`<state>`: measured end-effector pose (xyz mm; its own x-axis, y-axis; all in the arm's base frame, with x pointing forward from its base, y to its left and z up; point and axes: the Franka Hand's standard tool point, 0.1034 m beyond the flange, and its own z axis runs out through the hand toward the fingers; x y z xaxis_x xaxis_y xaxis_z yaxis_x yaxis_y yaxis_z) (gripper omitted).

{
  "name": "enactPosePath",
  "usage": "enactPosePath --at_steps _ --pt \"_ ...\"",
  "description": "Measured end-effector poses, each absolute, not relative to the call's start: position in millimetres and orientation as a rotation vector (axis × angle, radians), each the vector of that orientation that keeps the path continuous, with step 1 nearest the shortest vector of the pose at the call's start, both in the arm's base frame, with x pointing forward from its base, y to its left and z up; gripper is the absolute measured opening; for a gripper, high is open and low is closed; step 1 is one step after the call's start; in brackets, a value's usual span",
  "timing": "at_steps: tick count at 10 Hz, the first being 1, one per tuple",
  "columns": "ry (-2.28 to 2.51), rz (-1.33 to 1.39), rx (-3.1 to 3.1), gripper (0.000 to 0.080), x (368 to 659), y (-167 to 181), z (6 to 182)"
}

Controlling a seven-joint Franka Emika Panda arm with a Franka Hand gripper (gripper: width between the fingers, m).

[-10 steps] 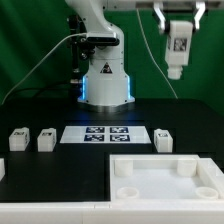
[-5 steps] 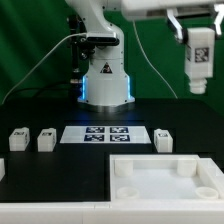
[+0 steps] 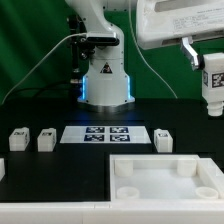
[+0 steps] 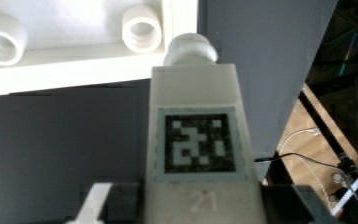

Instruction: Assemble one leg

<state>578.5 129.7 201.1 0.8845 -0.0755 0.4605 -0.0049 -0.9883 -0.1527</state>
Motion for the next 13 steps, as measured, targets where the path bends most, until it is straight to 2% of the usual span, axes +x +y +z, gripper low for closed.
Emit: enactPosePath --at_steps 3,5,7,8,11,13 --pt "0.058 -0.714 -2.908 0.0293 578 130 198.8" --pt "0.043 -0.71 -2.911 0.0293 583 135 181.5" --pt "0.03 -0.731 -2.912 0.0293 599 140 179.6" --pt "0.017 -0.724 -2.919 0.0293 603 143 171.1" --pt "-0.035 -0.743 -2.93 0.0293 606 139 159.3" --pt "-0.04 -0.743 -2.93 0.0293 605 141 159.4"
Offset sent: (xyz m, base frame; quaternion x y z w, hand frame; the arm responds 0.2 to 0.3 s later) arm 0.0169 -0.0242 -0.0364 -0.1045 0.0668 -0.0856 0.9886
